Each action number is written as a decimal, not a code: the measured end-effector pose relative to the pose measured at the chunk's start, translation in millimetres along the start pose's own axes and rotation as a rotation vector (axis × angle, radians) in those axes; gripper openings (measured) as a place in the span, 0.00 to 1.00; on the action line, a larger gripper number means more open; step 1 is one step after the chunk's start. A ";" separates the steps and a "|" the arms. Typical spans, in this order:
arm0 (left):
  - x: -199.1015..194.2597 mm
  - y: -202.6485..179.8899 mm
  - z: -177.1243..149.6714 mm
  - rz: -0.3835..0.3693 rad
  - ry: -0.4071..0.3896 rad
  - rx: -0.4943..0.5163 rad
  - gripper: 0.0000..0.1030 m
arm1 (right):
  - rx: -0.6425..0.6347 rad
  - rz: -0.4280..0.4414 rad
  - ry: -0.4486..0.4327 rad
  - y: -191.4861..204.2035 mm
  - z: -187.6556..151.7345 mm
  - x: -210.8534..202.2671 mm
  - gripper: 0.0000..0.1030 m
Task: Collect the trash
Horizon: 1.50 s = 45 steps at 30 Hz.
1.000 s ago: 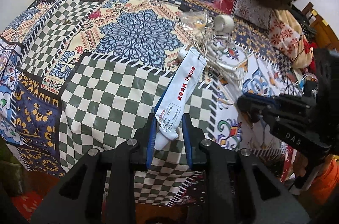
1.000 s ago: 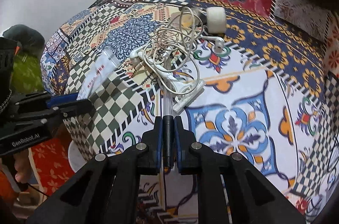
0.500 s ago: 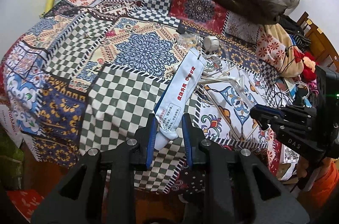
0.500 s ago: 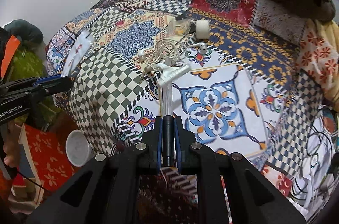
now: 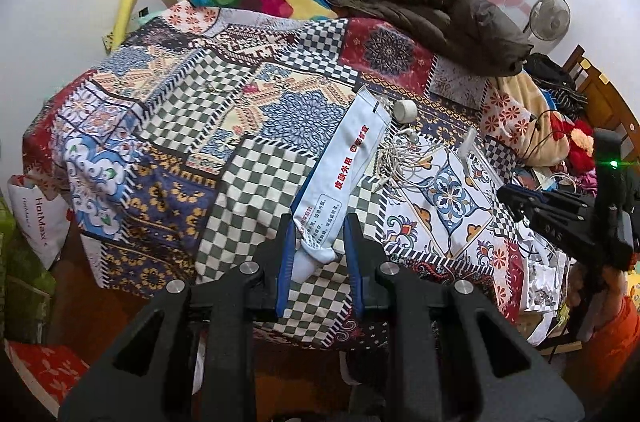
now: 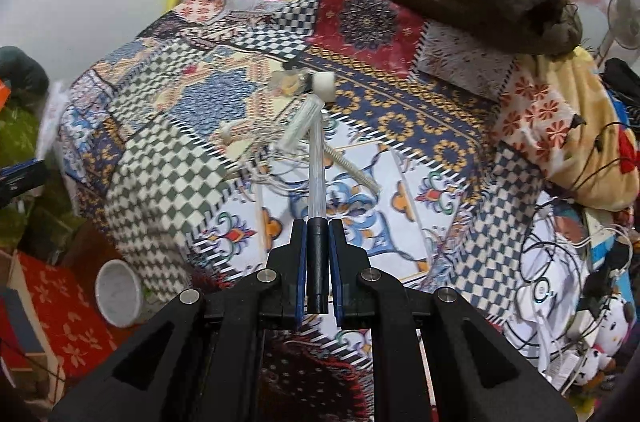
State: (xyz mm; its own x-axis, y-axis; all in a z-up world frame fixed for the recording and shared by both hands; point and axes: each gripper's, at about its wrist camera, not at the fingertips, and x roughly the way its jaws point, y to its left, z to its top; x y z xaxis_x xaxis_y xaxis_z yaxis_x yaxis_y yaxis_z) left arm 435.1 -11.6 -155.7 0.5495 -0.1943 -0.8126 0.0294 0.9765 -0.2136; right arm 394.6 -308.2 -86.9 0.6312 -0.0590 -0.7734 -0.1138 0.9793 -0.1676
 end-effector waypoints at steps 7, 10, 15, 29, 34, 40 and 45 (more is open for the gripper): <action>-8.8 12.0 0.0 0.012 -0.014 -0.017 0.23 | 0.035 -0.011 -0.001 -7.5 7.0 2.7 0.09; -11.0 19.6 -0.2 0.015 -0.021 -0.033 0.23 | 0.036 0.003 -0.008 -2.5 11.9 0.4 0.09; -18.3 33.3 -2.6 0.032 -0.030 -0.055 0.23 | -0.012 0.035 -0.038 21.9 21.3 -11.4 0.09; -85.4 94.7 -32.4 0.140 -0.095 -0.110 0.23 | -0.174 0.229 -0.113 153.1 30.2 -49.6 0.09; -112.2 129.6 -55.2 0.180 -0.106 -0.155 0.23 | -0.224 0.312 -0.098 209.5 19.7 -51.2 0.09; -138.2 169.9 -86.4 0.223 -0.103 -0.213 0.23 | -0.295 0.378 -0.074 271.0 4.5 -52.0 0.09; -155.2 204.7 -117.3 0.261 -0.083 -0.268 0.23 | -0.355 0.423 -0.050 317.3 -11.0 -50.8 0.09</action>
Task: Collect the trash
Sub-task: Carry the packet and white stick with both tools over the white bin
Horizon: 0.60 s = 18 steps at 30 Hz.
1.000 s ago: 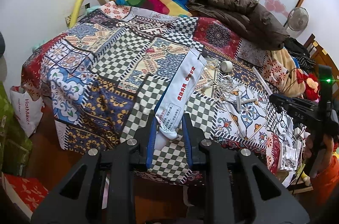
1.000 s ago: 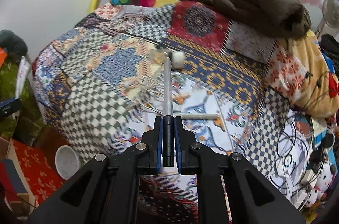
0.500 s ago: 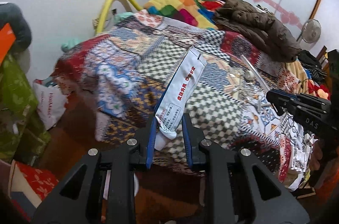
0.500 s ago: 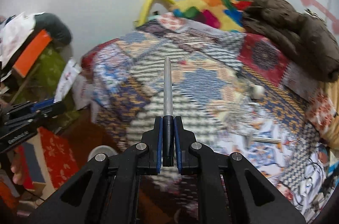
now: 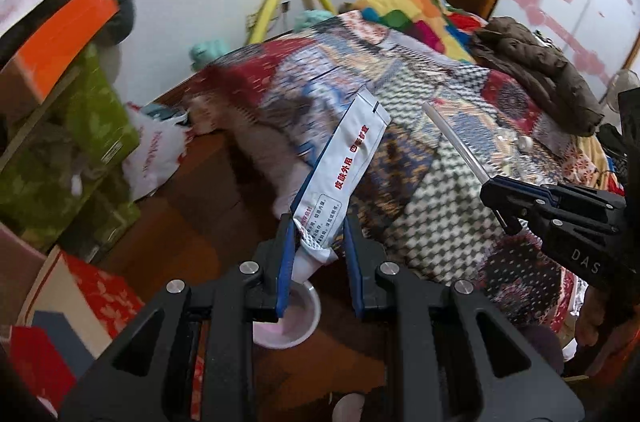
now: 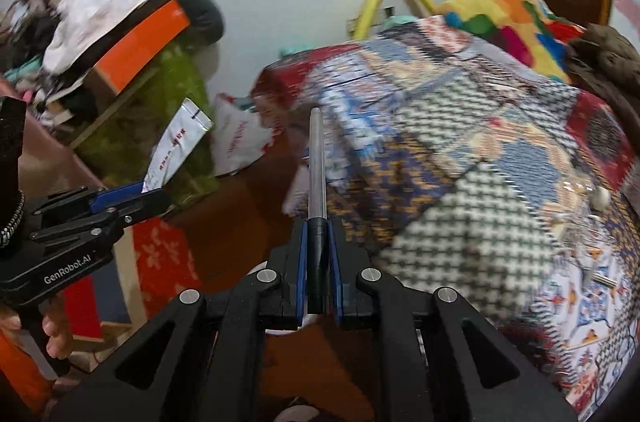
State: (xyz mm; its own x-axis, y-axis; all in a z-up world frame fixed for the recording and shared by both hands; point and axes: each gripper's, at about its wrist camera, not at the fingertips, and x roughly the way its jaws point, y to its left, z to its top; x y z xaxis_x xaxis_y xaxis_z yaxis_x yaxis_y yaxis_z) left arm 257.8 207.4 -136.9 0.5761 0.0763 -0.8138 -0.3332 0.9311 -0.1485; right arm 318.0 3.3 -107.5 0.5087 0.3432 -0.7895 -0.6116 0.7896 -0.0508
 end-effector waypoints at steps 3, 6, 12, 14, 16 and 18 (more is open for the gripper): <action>-0.1 22.0 -11.7 0.019 0.020 -0.030 0.23 | -0.026 0.027 0.024 23.2 -0.4 14.9 0.09; 4.0 38.4 -23.7 0.030 0.049 -0.055 0.23 | -0.049 0.048 0.053 44.2 -2.6 30.0 0.09; 28.5 64.0 -50.9 0.054 0.121 -0.094 0.23 | -0.070 0.080 0.130 72.8 -11.6 61.5 0.09; 41.8 69.3 -59.2 0.060 0.153 -0.105 0.23 | -0.071 0.082 0.161 78.5 -15.1 73.9 0.09; 53.1 74.0 -66.7 0.063 0.181 -0.115 0.23 | -0.071 0.085 0.196 82.6 -20.2 86.9 0.09; 67.4 79.1 -75.1 0.062 0.215 -0.129 0.23 | -0.070 0.087 0.226 84.6 -24.7 98.4 0.09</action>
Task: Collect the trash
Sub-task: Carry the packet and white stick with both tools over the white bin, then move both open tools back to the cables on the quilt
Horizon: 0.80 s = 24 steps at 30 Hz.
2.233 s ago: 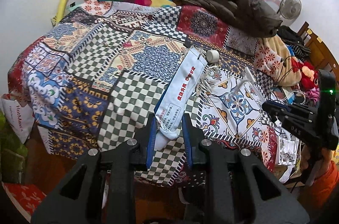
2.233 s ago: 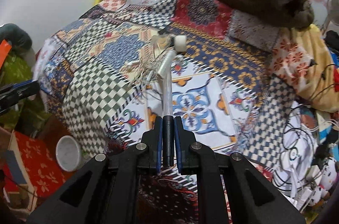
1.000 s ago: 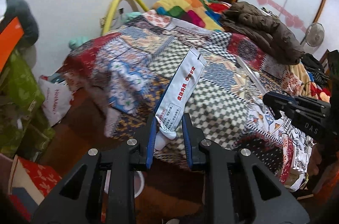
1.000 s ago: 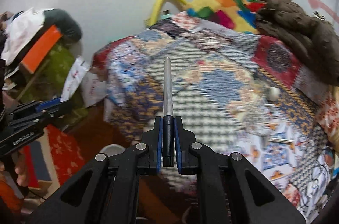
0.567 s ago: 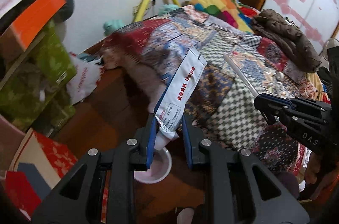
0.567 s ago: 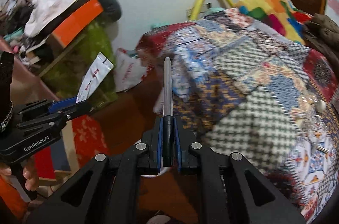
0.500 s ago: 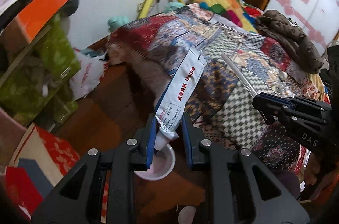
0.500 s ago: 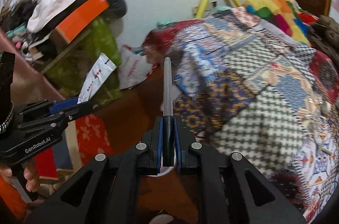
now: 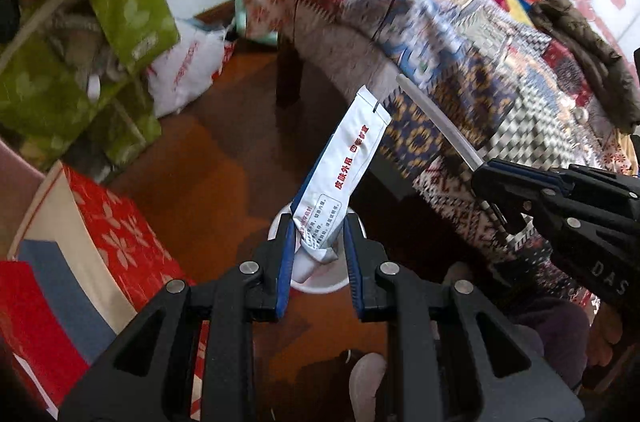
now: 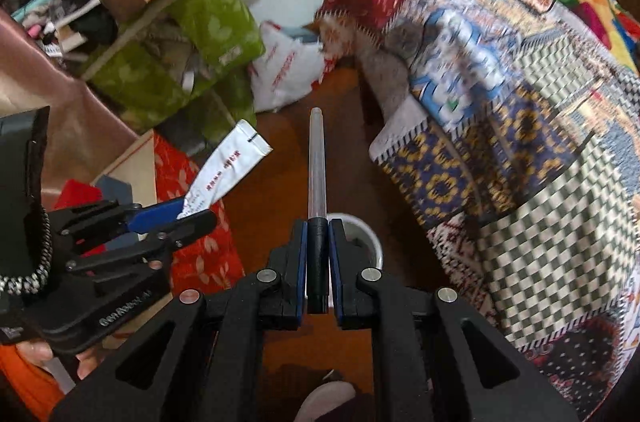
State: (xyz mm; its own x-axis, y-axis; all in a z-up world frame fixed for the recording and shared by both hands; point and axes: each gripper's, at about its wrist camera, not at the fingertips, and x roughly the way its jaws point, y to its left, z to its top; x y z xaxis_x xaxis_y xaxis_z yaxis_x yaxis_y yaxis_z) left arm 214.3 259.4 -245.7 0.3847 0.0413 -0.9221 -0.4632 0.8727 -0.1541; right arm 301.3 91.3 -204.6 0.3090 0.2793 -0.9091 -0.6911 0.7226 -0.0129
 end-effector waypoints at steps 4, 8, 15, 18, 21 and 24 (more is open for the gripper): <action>25.7 4.6 -8.0 -0.001 0.051 -0.018 0.23 | 0.000 -0.015 0.068 -0.6 -5.3 27.7 0.09; 51.9 6.2 -12.8 0.006 0.108 -0.028 0.23 | 0.003 -0.019 0.124 -1.7 -8.3 50.3 0.09; 79.0 10.3 -10.5 -0.003 0.171 -0.057 0.23 | 0.040 0.027 0.202 -7.6 -6.8 76.0 0.10; 84.6 13.3 -7.6 0.001 0.197 -0.075 0.31 | 0.059 0.039 0.216 -11.4 -5.3 81.2 0.12; 86.0 16.3 -6.3 0.024 0.198 -0.080 0.36 | 0.067 0.002 0.245 -13.7 -6.2 86.5 0.29; 81.6 17.9 -6.5 0.028 0.191 -0.074 0.36 | 0.053 -0.028 0.242 -14.9 -8.8 84.6 0.33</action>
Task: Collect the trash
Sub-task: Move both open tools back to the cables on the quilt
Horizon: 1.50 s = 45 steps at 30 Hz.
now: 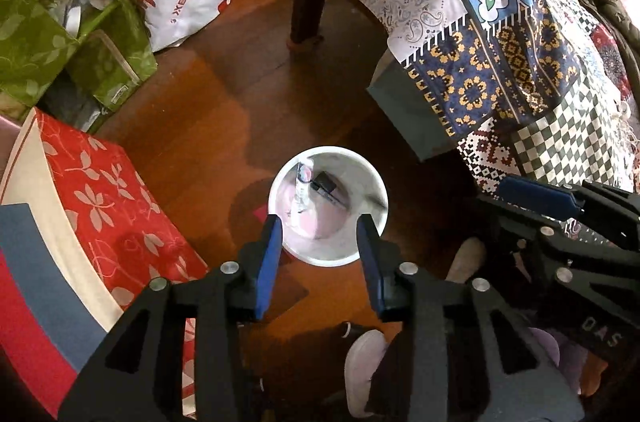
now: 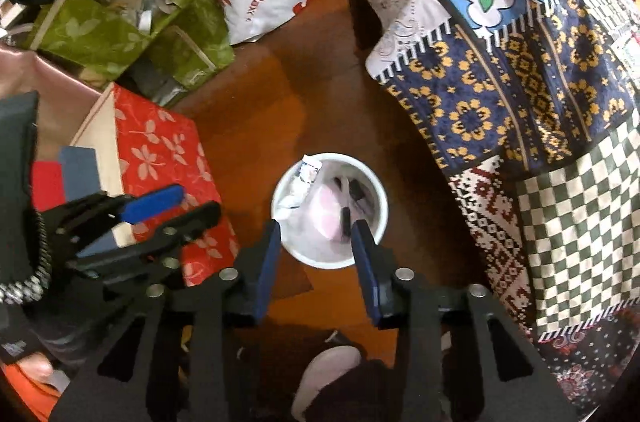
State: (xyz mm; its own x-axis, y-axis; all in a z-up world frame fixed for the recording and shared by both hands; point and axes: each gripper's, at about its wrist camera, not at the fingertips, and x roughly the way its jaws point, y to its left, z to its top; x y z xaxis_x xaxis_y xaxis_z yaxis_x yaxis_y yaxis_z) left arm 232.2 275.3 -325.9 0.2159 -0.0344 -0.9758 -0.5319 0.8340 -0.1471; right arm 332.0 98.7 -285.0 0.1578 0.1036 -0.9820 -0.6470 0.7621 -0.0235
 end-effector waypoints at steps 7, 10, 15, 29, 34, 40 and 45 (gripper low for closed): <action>-34.7 -1.5 -3.5 0.003 -0.078 0.017 0.36 | -0.043 -0.034 -0.033 -3.5 -10.7 -19.2 0.33; -56.8 -6.5 -3.4 -0.005 -0.122 0.027 0.36 | -0.057 -0.040 -0.074 -7.6 -15.1 -36.9 0.33; -96.2 -20.9 -3.4 -0.006 -0.208 0.055 0.36 | -0.068 -0.035 -0.159 -16.3 -23.9 -77.5 0.33; -195.3 -99.2 -5.6 -0.064 -0.445 0.152 0.36 | -0.048 -0.062 -0.449 -55.0 -64.6 -210.6 0.33; -218.7 -140.1 -5.5 -0.091 -0.506 0.204 0.36 | 0.004 -0.105 -0.551 -86.4 -84.0 -254.8 0.33; -227.9 -190.9 -2.6 -0.155 -0.531 0.254 0.37 | 0.066 -0.174 -0.637 -132.9 -113.0 -289.8 0.34; -218.3 -244.4 7.8 -0.195 -0.517 0.309 0.40 | 0.151 -0.240 -0.662 -178.7 -139.1 -303.4 0.39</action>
State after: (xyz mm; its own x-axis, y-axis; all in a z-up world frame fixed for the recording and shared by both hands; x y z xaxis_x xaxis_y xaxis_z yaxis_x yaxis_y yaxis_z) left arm 321.4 83.2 -75.7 0.6936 0.0039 -0.7203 -0.1981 0.9625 -0.1855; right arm 296.0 -157.8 -8.9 0.7328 0.2511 -0.6324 -0.4349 0.8876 -0.1516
